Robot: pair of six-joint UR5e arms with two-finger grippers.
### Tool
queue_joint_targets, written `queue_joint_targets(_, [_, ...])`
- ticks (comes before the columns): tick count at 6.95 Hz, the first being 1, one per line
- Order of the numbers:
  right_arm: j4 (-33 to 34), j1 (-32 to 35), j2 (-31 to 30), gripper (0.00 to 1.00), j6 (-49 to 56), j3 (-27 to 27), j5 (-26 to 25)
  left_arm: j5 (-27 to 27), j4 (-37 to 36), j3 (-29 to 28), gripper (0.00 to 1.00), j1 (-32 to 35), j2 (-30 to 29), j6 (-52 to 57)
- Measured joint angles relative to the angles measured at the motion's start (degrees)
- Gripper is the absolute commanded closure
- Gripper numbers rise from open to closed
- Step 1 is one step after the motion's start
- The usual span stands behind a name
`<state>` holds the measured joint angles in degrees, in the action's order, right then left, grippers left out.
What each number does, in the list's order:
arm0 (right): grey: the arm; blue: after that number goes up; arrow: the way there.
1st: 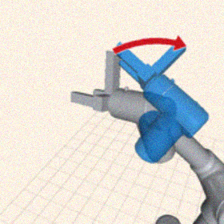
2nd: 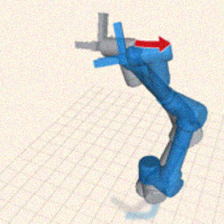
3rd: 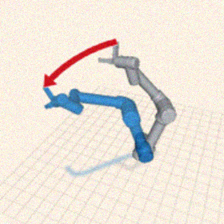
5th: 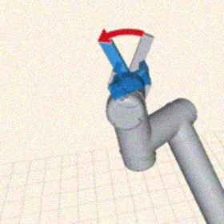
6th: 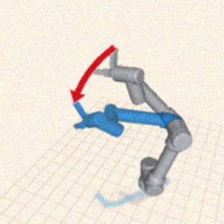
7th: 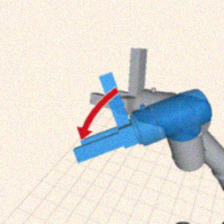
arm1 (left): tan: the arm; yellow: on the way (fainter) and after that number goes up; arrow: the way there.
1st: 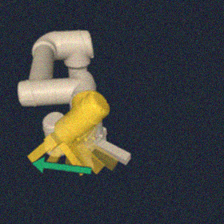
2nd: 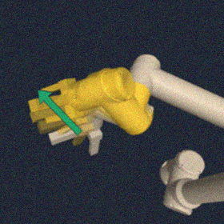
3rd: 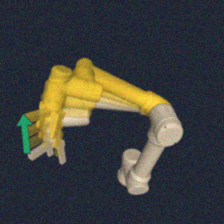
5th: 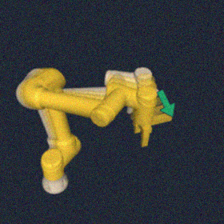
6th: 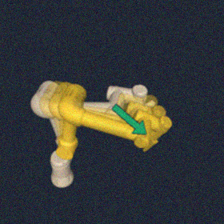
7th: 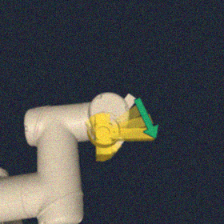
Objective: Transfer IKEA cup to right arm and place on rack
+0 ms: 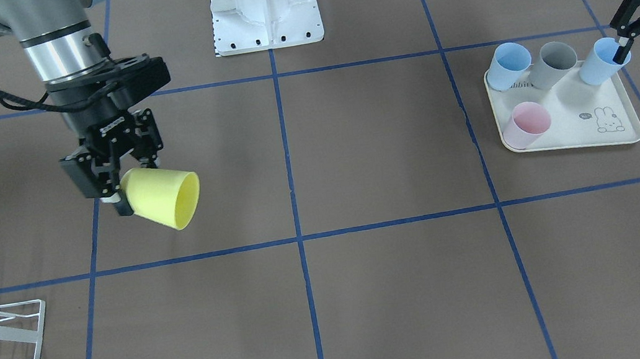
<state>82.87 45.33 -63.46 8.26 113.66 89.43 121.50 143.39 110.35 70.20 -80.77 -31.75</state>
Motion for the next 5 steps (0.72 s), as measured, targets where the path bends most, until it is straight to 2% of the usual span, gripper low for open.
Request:
queue_joint_targets(1, [4.14,3.94,-0.15,1.0,8.8,0.11,-0.56,0.03,0.14,0.08,0.0,0.07,0.36,-0.02])
queue_joint_targets(3, [7.28,10.57,-0.55,1.0,27.66,-2.26,-2.17,0.05,0.58,0.12,0.0,0.11,0.8,-0.27])
queue_joint_targets(5, [7.53,13.68,-0.28,1.0,47.25,-6.7,-7.65,0.11,0.72,0.19,0.0,0.11,0.87,-0.39])
